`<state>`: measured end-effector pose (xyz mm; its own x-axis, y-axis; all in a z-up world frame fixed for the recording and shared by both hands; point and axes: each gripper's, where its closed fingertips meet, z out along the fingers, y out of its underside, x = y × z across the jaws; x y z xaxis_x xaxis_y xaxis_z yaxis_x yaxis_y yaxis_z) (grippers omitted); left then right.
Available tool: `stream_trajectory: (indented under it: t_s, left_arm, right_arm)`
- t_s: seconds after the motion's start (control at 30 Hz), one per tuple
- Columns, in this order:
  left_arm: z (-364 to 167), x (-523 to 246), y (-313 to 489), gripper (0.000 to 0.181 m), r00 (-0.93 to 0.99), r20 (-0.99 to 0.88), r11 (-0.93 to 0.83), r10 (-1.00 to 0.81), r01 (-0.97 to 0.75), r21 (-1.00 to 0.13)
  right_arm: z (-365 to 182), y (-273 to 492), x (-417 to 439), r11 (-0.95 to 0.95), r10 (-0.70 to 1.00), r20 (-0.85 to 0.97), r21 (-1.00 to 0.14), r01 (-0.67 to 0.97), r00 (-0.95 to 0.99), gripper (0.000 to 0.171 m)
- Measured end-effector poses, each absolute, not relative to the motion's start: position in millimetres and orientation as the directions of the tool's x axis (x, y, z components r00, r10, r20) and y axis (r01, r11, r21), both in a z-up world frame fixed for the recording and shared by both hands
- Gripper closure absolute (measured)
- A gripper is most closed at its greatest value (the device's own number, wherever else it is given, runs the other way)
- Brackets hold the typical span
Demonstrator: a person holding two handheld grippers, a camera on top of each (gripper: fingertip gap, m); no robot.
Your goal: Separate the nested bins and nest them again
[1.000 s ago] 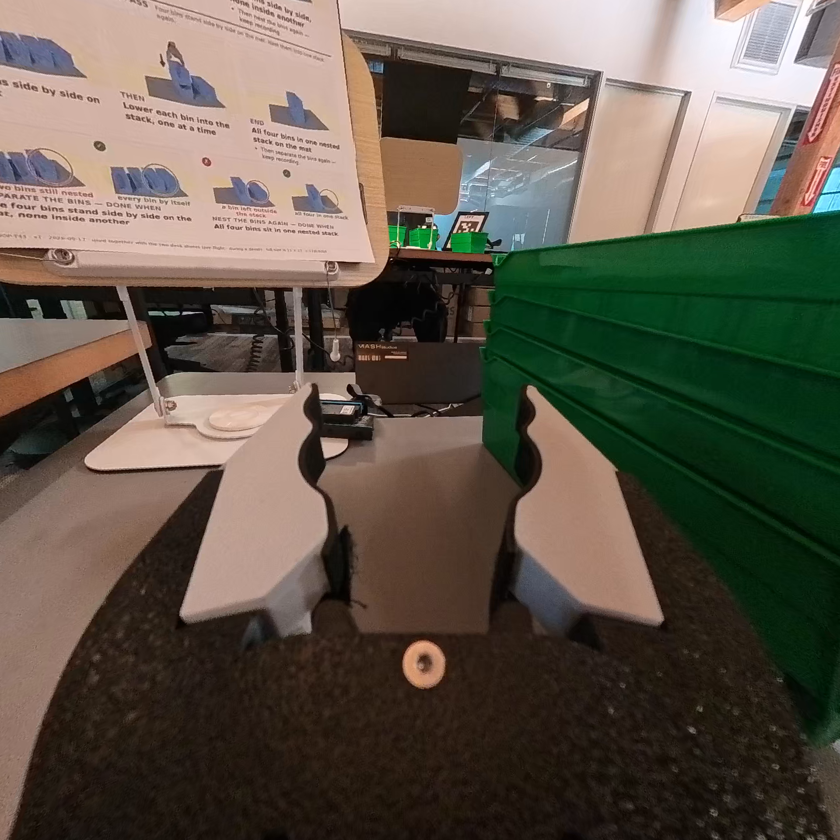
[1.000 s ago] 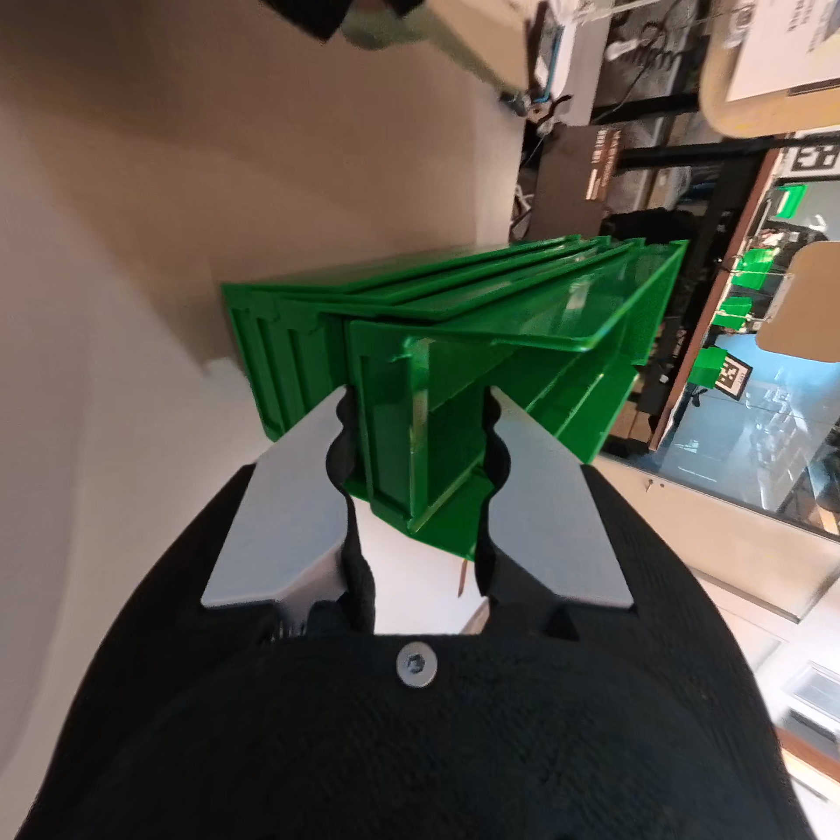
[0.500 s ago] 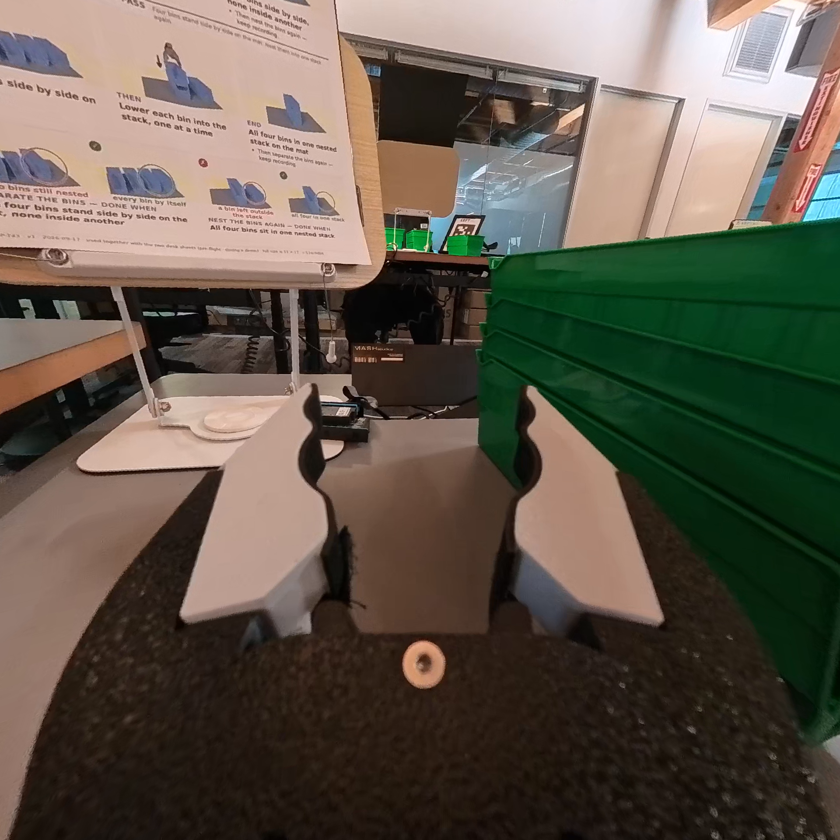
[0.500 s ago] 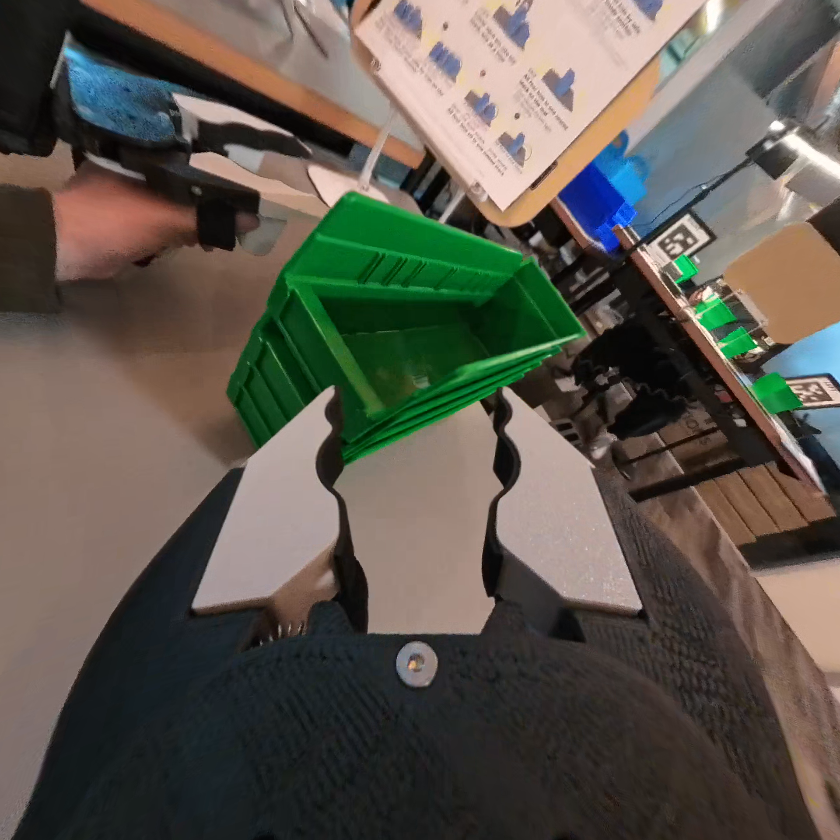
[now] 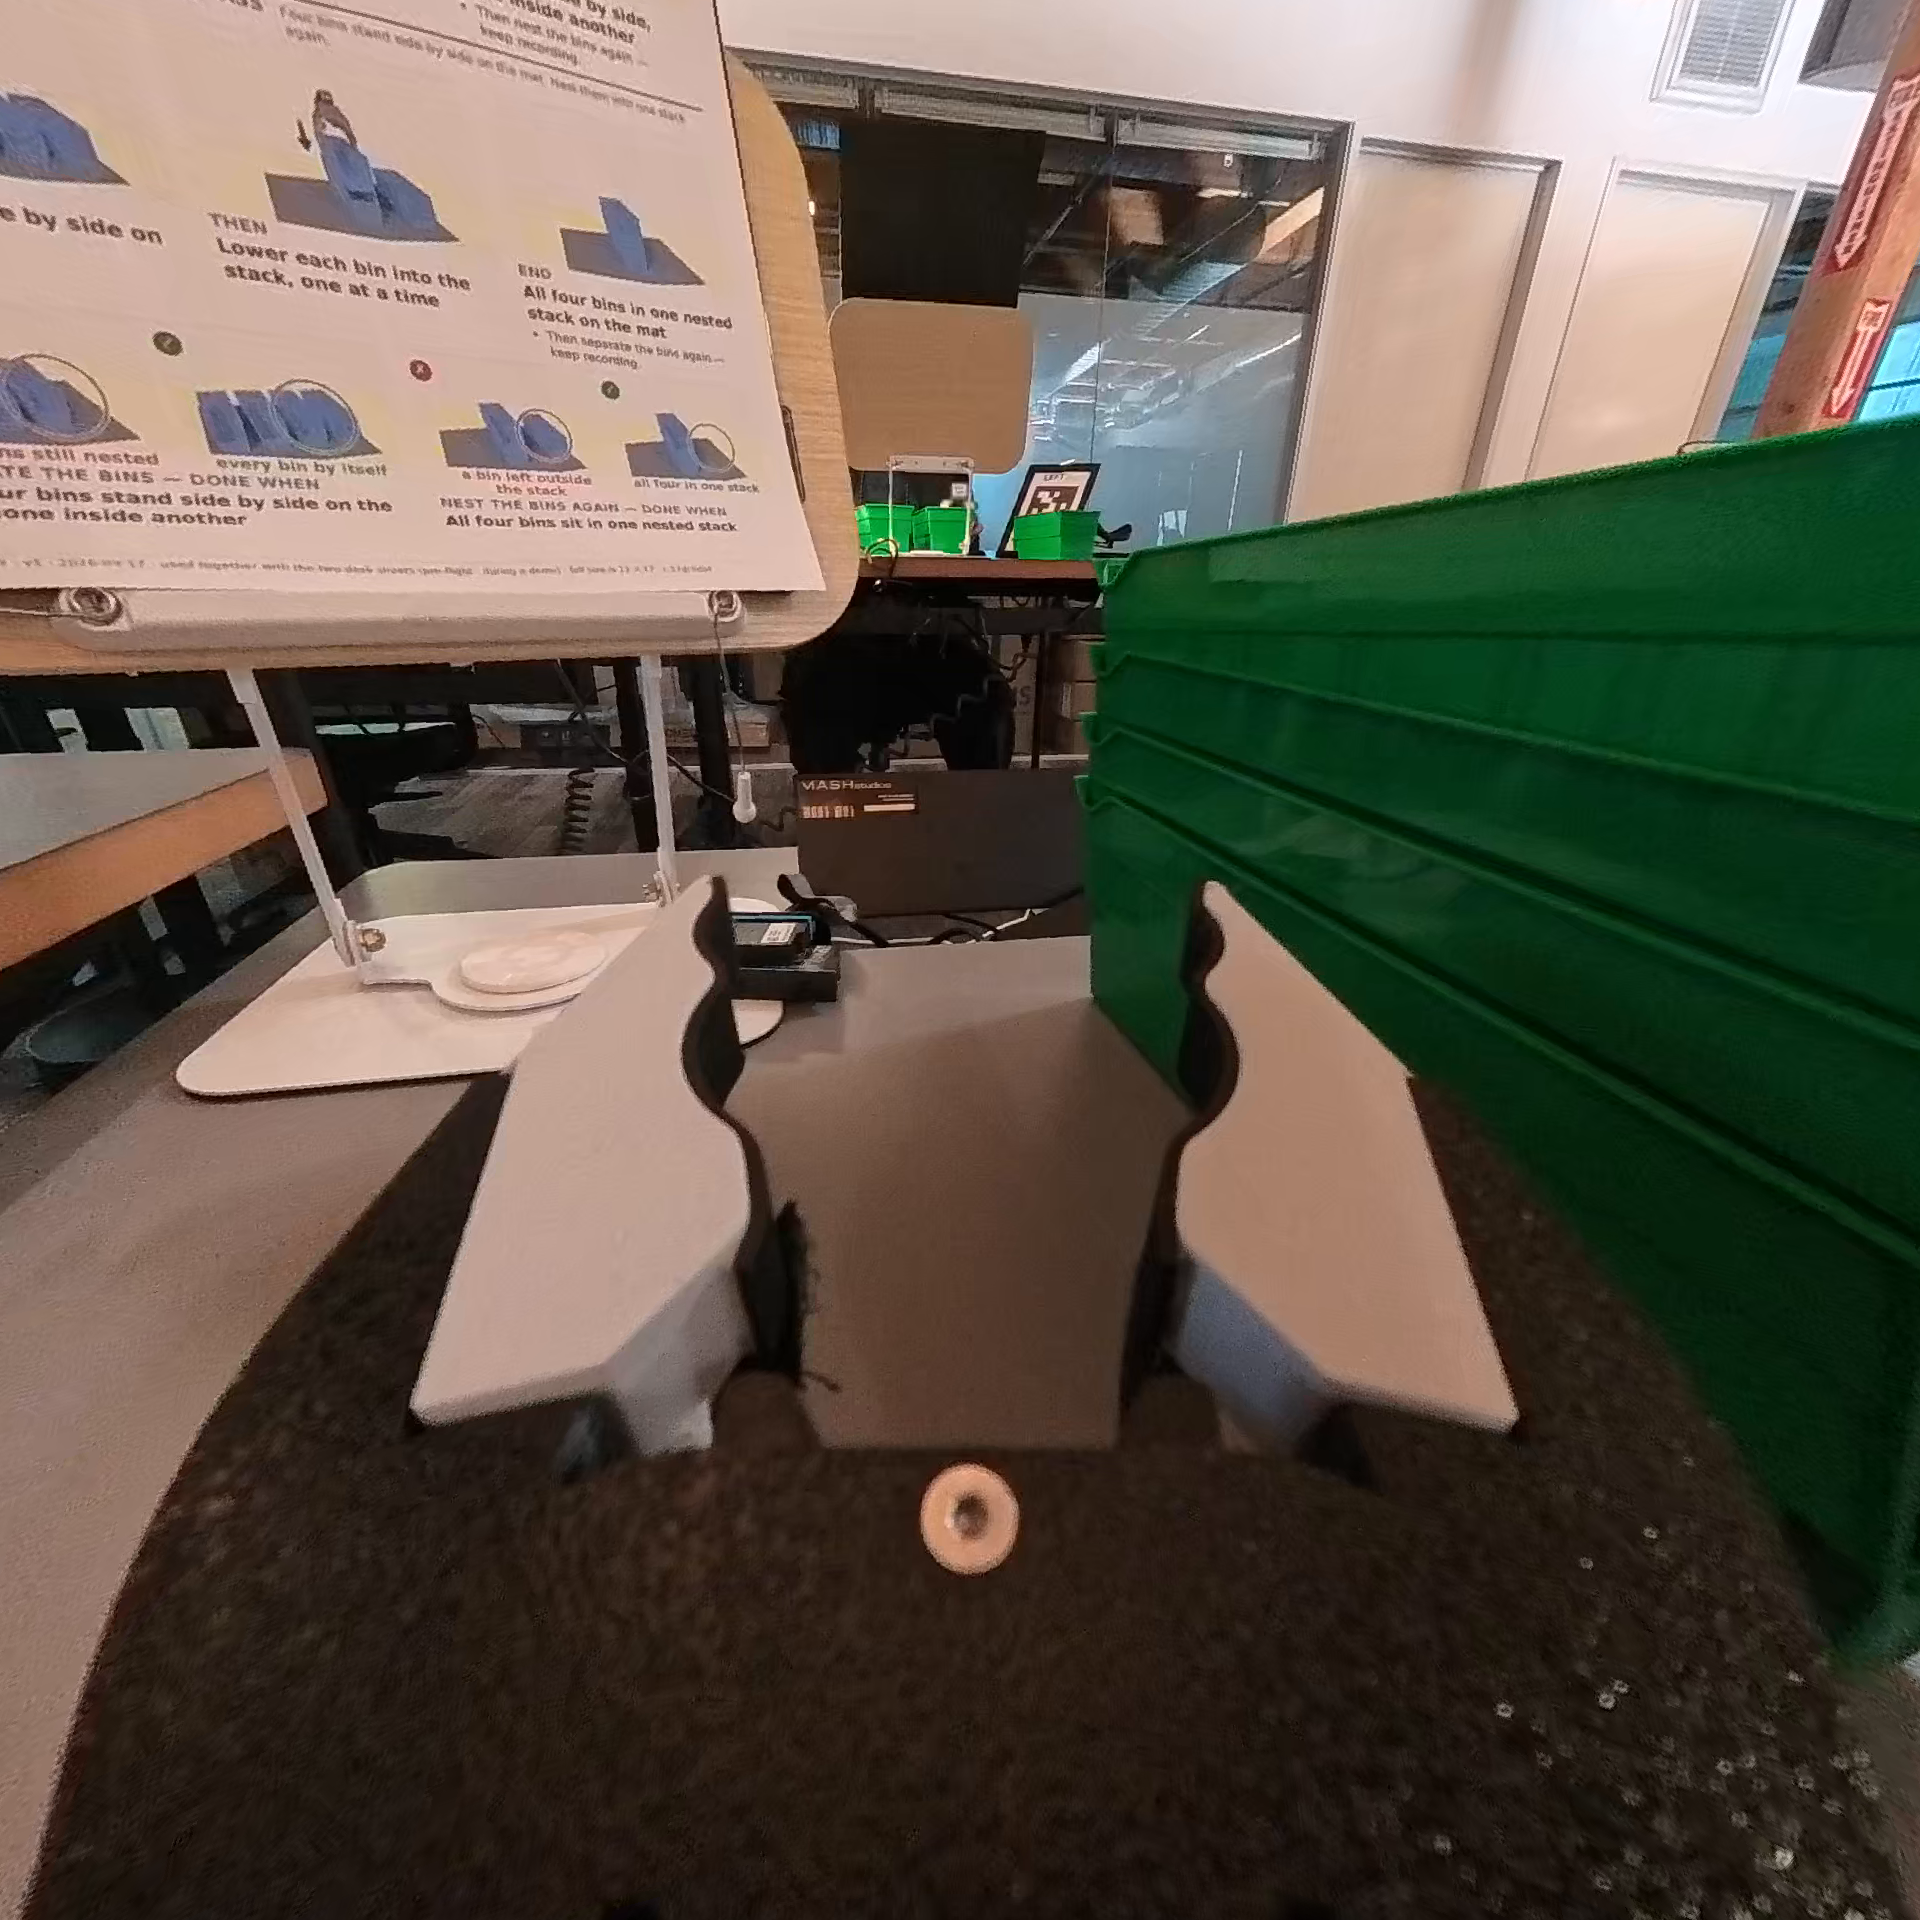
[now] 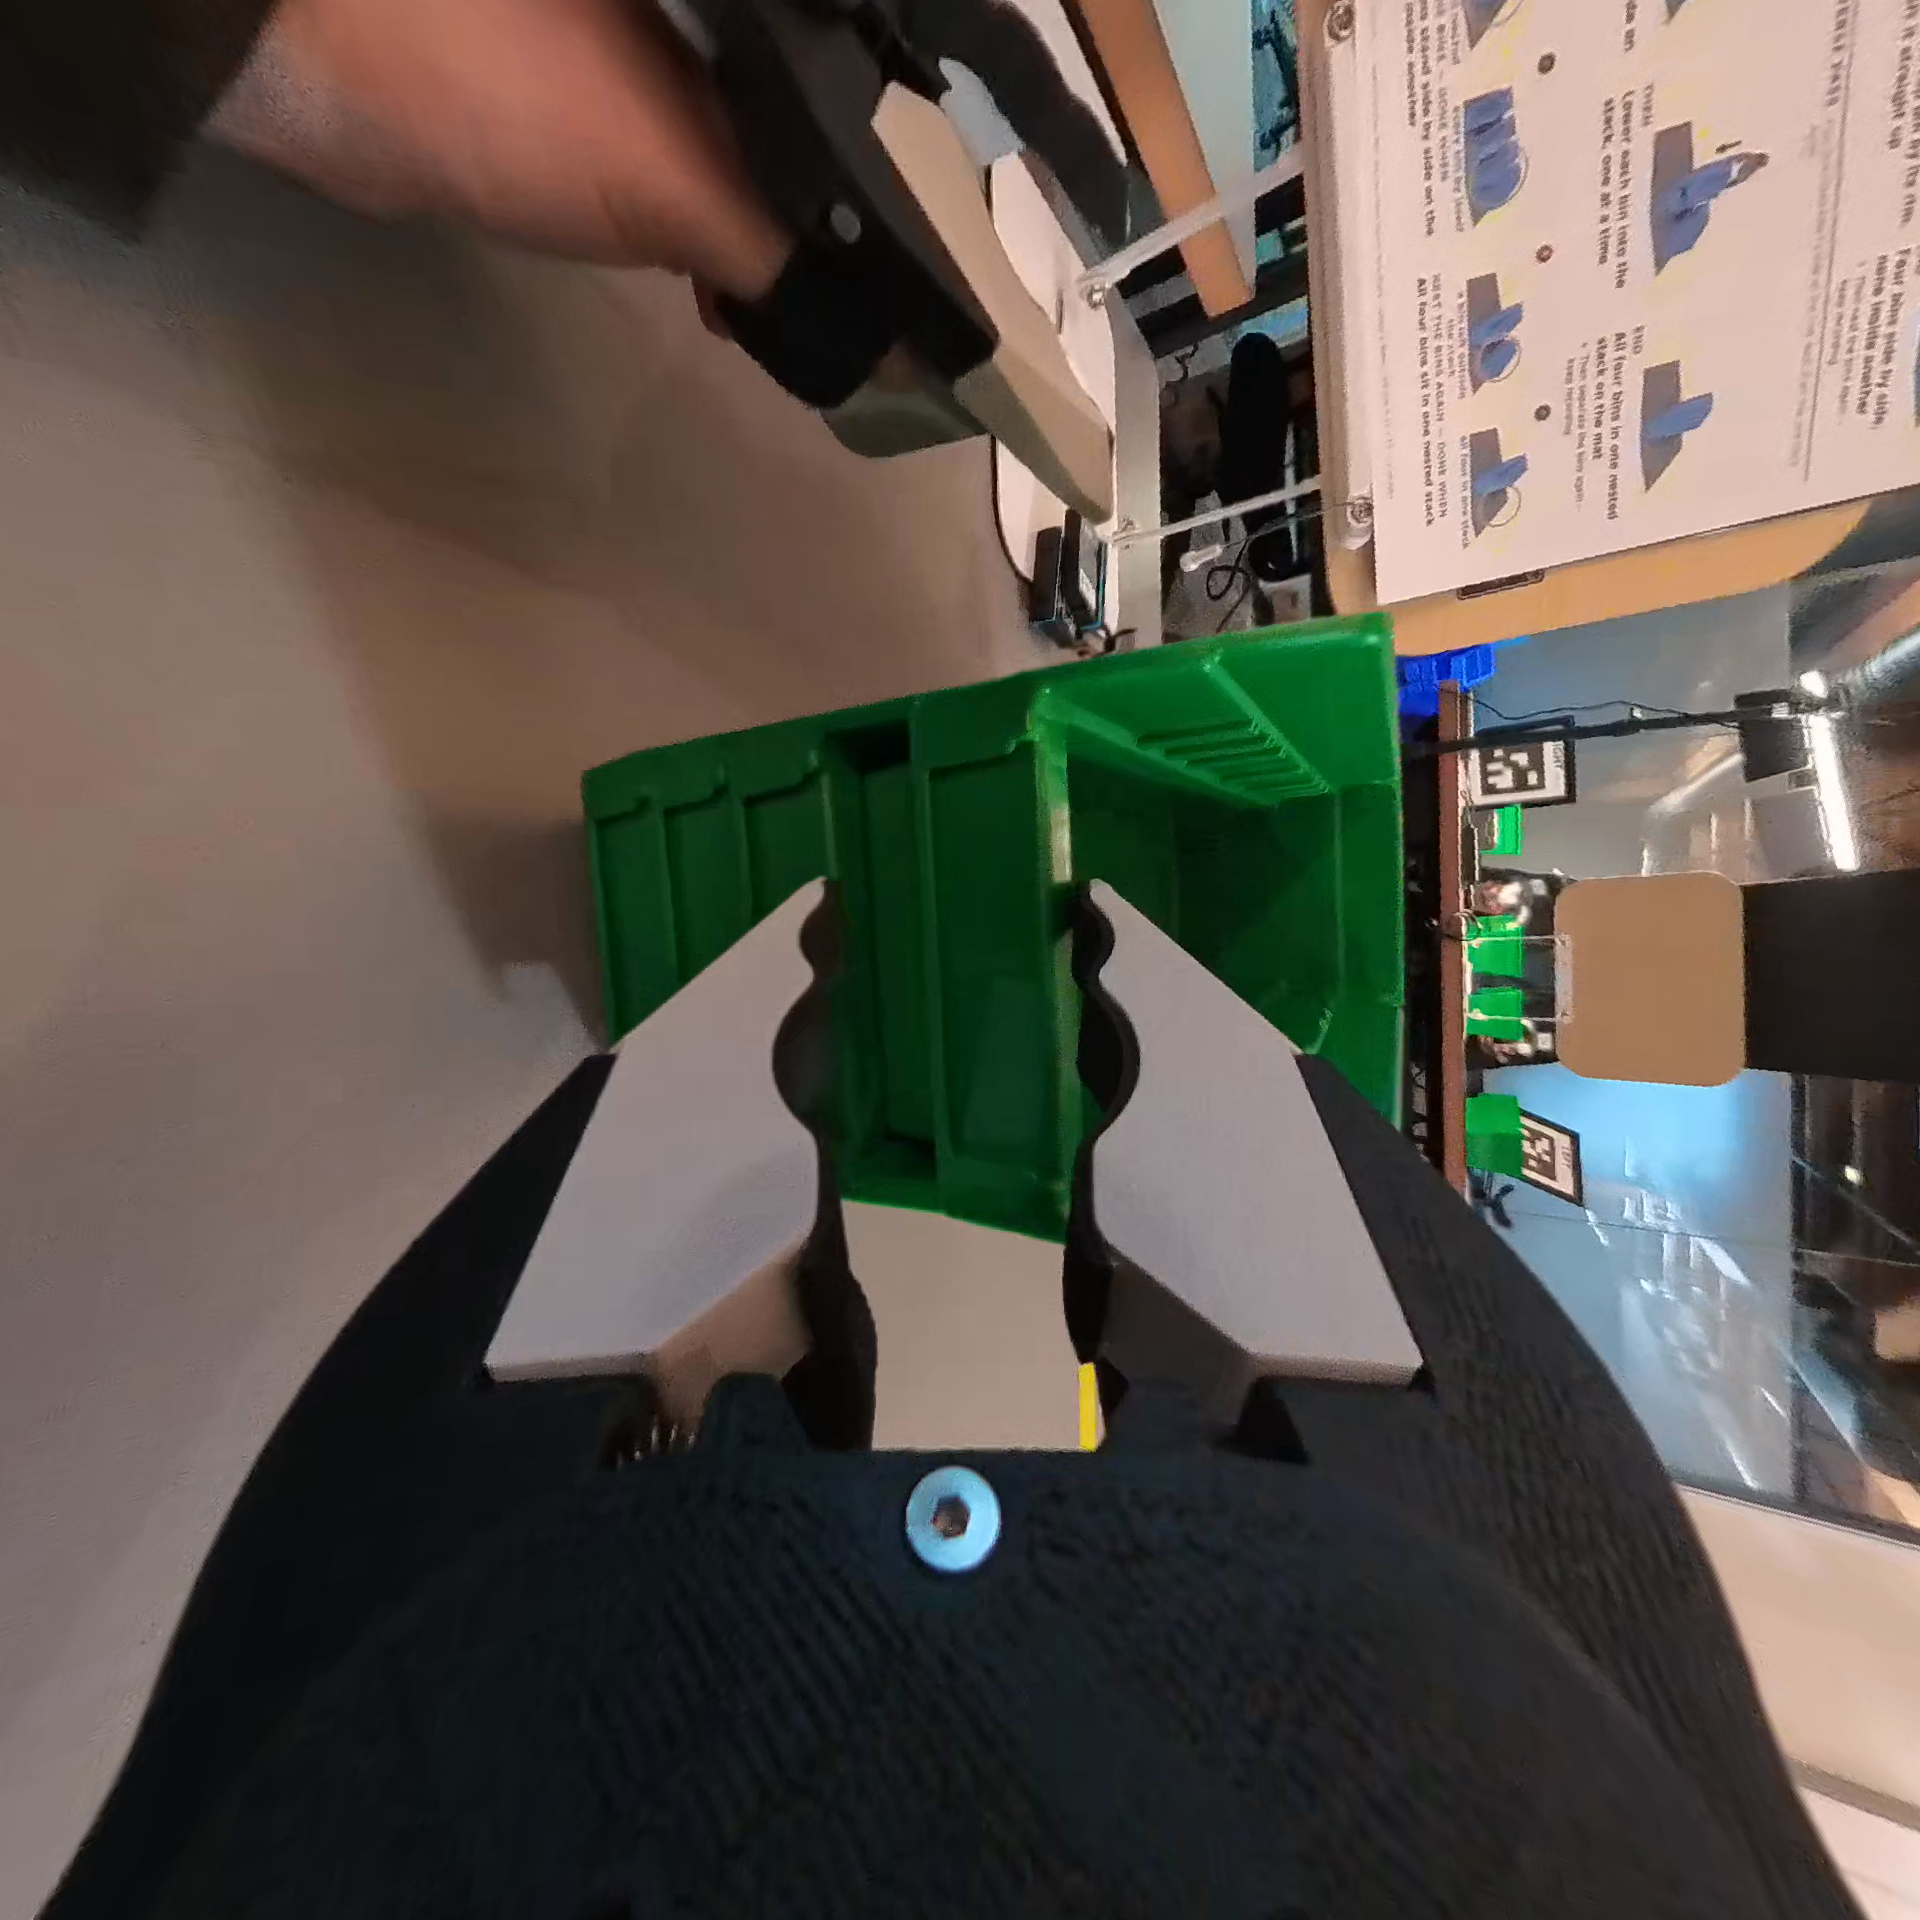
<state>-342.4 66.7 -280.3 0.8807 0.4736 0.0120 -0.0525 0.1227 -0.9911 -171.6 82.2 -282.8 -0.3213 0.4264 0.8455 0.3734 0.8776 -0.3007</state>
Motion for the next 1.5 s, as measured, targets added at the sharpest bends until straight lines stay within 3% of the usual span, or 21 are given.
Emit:
stream_trajectory:
  t_s: [0.23, 0.67, 0.97, 1.17, 1.37, 1.5]
  left_arm:
    - [-280.9, -342.9, 67.1, 0.098, 0.881, 0.012, 0.120, 0.473, -0.051, -0.991]
    - [-280.9, -342.2, 67.5, 0.098, 0.881, 0.004, 0.115, 0.473, -0.058, -0.992]
    - [-281.7, -341.2, 69.1, 0.098, 0.884, 0.001, 0.111, 0.468, -0.058, -0.992]
    - [-281.7, -342.5, 68.0, 0.098, 0.881, 0.005, 0.113, 0.473, -0.056, -0.992]
    - [-280.3, -342.0, 67.6, 0.098, 0.884, 0.024, 0.130, 0.468, -0.042, -0.991]
    - [-273.7, -340.4, 63.8, 0.096, 0.880, 0.029, 0.174, 0.475, -0.061, -0.983]
  right_arm:
    - [-277.6, 84.8, -175.2, 0.873, 0.443, 0.832, -0.316, 0.371, -0.335, 0.143]
    - [-296.0, 82.9, -174.9, 0.916, 0.335, 0.855, -0.198, 0.350, -0.395, 0.144]
    - [-292.1, 80.7, -176.2, 0.877, 0.445, 0.823, -0.323, 0.355, -0.352, 0.143]
    - [-261.2, 57.4, -160.3, 0.832, 0.553, 0.780, -0.503, 0.232, -0.293, 0.120]
    - [-215.7, 91.5, -115.1, 0.776, 0.628, 0.776, -0.630, 0.020, 0.062, 0.132]
    - [-237.9, 149.1, -89.2, 0.534, 0.835, 0.512, -0.842, -0.074, 0.200, 0.140]
